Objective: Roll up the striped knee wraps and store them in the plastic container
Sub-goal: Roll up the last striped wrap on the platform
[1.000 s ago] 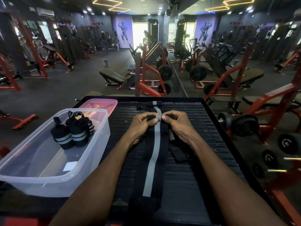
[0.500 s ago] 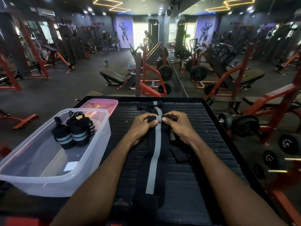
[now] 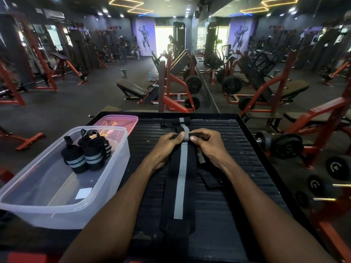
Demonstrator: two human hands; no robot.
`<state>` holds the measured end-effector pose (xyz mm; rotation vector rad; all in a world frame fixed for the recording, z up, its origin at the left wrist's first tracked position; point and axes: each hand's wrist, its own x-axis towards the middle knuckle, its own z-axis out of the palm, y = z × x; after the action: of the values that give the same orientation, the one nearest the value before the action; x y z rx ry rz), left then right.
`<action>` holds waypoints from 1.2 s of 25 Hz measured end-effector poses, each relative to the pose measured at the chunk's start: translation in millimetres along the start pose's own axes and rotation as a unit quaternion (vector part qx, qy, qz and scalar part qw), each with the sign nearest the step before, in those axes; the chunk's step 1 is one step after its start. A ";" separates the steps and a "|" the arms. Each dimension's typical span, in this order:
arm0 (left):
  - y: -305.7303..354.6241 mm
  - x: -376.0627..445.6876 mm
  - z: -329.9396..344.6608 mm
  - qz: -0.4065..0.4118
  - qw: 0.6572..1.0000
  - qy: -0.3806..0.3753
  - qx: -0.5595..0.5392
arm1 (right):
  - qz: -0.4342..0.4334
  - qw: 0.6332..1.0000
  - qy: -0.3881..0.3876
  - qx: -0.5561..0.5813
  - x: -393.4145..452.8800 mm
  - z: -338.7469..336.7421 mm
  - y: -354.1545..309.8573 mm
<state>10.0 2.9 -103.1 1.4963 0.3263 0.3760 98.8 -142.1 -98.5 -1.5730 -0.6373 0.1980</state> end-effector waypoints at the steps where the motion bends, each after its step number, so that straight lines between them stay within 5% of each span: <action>1: -0.3 0.6 0.4 -0.006 1.000 0.007 0.007 | -0.008 1.000 0.002 -0.005 -0.3 0.4 -0.2; 8: 0.5 3.8 1.2 0.025 0.995 0.053 0.083 | 0.056 0.997 -0.040 0.039 1.1 5.2 5.8; 12: 4.1 -0.4 7.5 -0.043 0.999 -0.006 -0.012 | -0.008 1.000 -0.011 0.018 -2.1 4.4 2.4; 18: 6.7 0.7 3.2 -0.022 0.992 0.061 0.104 | 0.073 0.993 -0.053 0.081 -3.3 10.3 -2.4; 26: 14.1 -10.0 11.9 -0.102 0.993 0.005 -0.065 | 0.047 0.998 -0.028 0.035 -0.4 10.6 11.1; 30: 11.9 -5.5 5.6 -0.071 0.997 0.023 0.001 | 0.070 0.994 -0.055 0.062 -4.0 13.5 5.5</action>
<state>7.0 -4.1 -91.1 1.4588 0.4677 0.2963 90.4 -132.3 -106.5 -1.4941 -0.5875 0.4243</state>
